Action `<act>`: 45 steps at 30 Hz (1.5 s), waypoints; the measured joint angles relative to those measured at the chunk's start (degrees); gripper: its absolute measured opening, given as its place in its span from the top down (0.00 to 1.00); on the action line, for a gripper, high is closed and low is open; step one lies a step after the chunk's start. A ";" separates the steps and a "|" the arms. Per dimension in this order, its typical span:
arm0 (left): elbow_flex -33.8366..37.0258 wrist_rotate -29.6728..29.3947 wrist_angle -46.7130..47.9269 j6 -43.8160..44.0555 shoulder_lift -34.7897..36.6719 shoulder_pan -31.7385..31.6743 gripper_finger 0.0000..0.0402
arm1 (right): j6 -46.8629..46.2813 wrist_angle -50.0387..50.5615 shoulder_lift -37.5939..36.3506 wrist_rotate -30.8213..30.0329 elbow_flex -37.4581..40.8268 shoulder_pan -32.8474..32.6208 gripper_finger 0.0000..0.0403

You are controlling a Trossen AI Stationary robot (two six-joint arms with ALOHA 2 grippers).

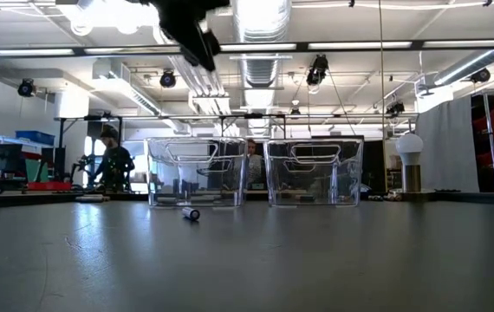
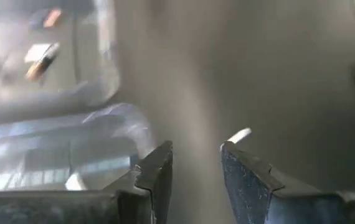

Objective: Sort batteries
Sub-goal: Put the white battery into the left transparent bin

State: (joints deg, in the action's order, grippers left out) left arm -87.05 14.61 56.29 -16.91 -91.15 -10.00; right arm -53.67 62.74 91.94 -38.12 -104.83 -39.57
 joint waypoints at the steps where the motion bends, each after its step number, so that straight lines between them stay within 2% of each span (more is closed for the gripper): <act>1: 1.26 0.02 -1.49 -0.02 1.09 1.91 0.71 | 1.05 -0.60 0.00 -0.76 0.01 0.06 0.74; 7: 9.80 0.00 -9.19 -2.69 1.43 10.19 0.71 | 5.05 -1.83 0.00 -0.99 0.01 0.90 0.76; 11: 13.93 0.00 -11.19 -3.65 -1.61 12.03 0.71 | 9.24 -2.32 0.00 -0.97 0.01 1.14 0.76; 14: 14.97 -0.50 -11.50 -3.74 -4.46 11.95 0.71 | 8.68 -2.60 0.00 -0.90 -1.23 1.16 0.75; 23: 13.18 -1.79 -15.04 -8.24 -11.58 12.97 0.71 | 12.57 -3.29 -0.02 -1.97 -5.35 1.15 0.71; 29: 11.98 -2.21 -15.28 -14.66 -16.51 13.45 0.71 | 13.24 -3.33 -0.02 -2.41 -6.46 1.09 0.72; 32: 11.80 -4.46 -14.84 -16.90 -18.58 13.49 0.71 | 13.34 -3.13 -0.02 -2.36 -6.44 1.09 0.73; 35: 11.76 -5.98 -14.70 -17.83 -20.18 13.56 0.71 | 13.76 -3.00 -0.02 -2.35 -6.44 1.09 0.75; 45: 11.73 -5.91 -13.95 -17.70 -23.90 14.04 0.71 | 14.80 -2.50 -0.02 -2.39 -6.41 1.11 0.78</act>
State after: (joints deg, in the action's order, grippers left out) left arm -75.32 8.70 42.35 -34.60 -115.04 4.04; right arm -38.87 60.25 91.92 -40.51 -111.24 -38.46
